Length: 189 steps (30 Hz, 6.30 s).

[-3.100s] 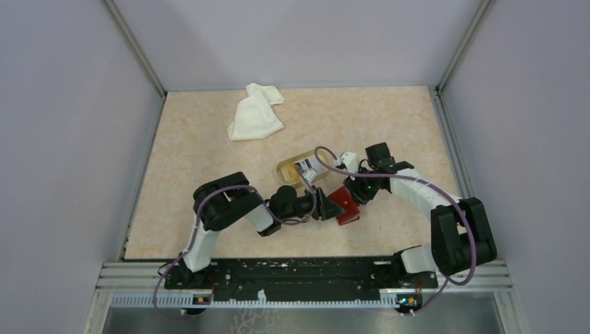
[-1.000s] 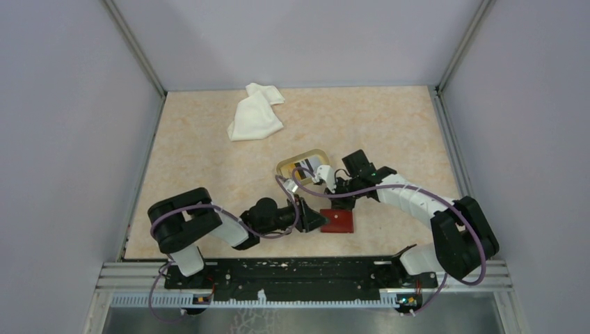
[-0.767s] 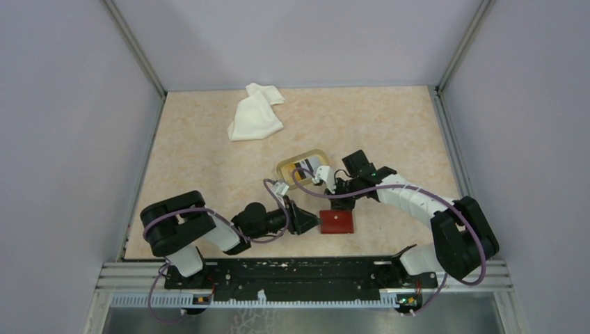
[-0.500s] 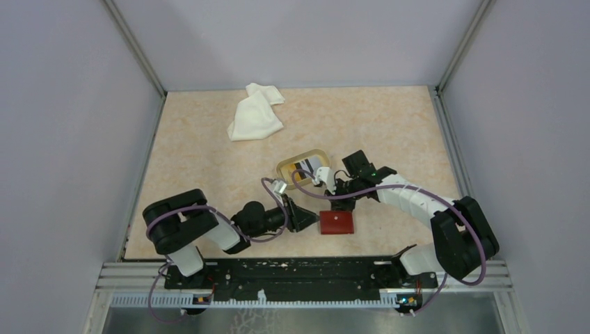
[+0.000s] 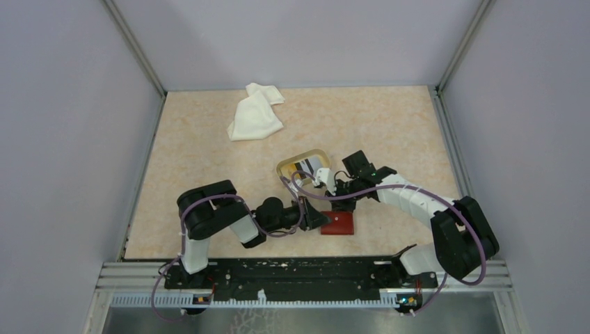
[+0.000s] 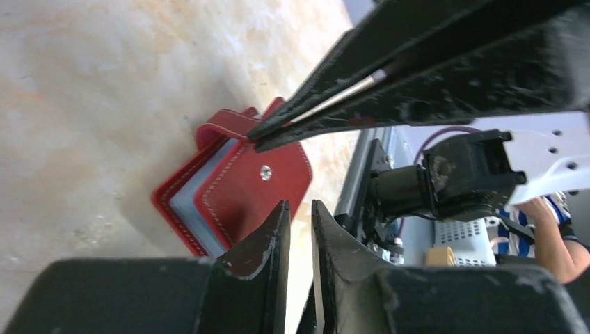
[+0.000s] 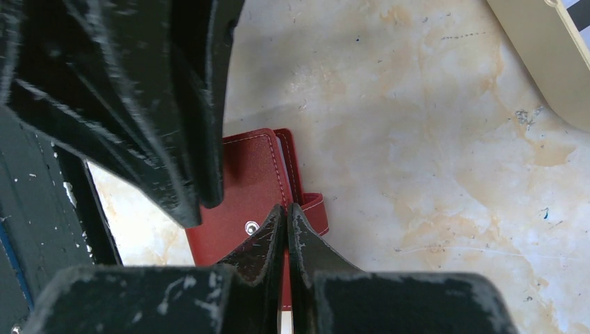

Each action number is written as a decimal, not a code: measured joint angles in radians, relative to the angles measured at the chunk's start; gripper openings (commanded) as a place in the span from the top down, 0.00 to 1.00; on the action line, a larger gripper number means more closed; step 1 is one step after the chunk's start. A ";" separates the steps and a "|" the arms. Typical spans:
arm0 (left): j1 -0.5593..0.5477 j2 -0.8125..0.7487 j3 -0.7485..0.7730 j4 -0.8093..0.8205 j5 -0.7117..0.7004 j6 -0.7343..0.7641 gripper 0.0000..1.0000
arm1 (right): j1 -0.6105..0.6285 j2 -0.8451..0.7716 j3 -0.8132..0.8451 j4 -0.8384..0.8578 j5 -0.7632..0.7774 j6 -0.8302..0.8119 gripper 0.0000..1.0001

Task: Put the credit cards into the card holder
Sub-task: Close the card holder at the center of the board.

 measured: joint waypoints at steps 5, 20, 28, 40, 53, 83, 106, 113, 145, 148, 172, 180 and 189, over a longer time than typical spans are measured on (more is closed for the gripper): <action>-0.001 0.003 0.015 -0.114 -0.055 -0.010 0.84 | 0.000 0.000 0.000 0.000 0.001 -0.002 0.95; -0.005 -0.024 0.034 -0.219 -0.122 -0.024 0.89 | -0.002 -0.090 0.000 -0.014 0.067 -0.034 0.60; -0.005 -0.028 0.037 -0.230 -0.122 -0.022 0.89 | -0.016 -0.086 0.001 -0.090 0.037 -0.109 0.55; -0.005 -0.029 0.038 -0.233 -0.117 -0.020 0.89 | -0.020 -0.046 0.005 -0.078 0.039 -0.112 0.74; -0.005 -0.029 0.041 -0.237 -0.111 -0.018 0.90 | -0.020 -0.043 0.008 -0.075 0.023 -0.111 1.00; -0.005 -0.029 0.048 -0.245 -0.101 -0.016 0.97 | 0.032 0.006 0.039 -0.210 0.031 -0.222 1.00; -0.005 -0.019 0.048 -0.227 -0.084 -0.016 0.97 | 0.042 0.016 0.039 -0.206 0.022 -0.199 1.00; -0.005 -0.019 0.048 -0.228 -0.081 -0.016 0.97 | 0.054 0.034 0.044 -0.223 0.024 -0.210 1.00; -0.004 0.056 0.050 -0.047 0.008 -0.089 0.92 | 0.068 0.079 0.058 -0.236 0.053 -0.146 1.00; -0.004 0.084 0.078 -0.046 0.008 -0.104 0.92 | 0.068 0.078 0.058 -0.236 0.052 -0.147 1.00; -0.004 0.113 0.126 -0.105 -0.020 -0.159 1.00 | 0.067 0.076 0.058 -0.246 0.071 -0.155 0.95; -0.005 0.113 0.103 -0.096 -0.047 -0.181 1.00 | -0.015 -0.011 0.058 -0.245 -0.016 -0.173 0.78; -0.004 0.113 0.092 -0.082 -0.051 -0.182 1.00 | -0.031 -0.100 0.018 -0.191 -0.072 -0.269 0.79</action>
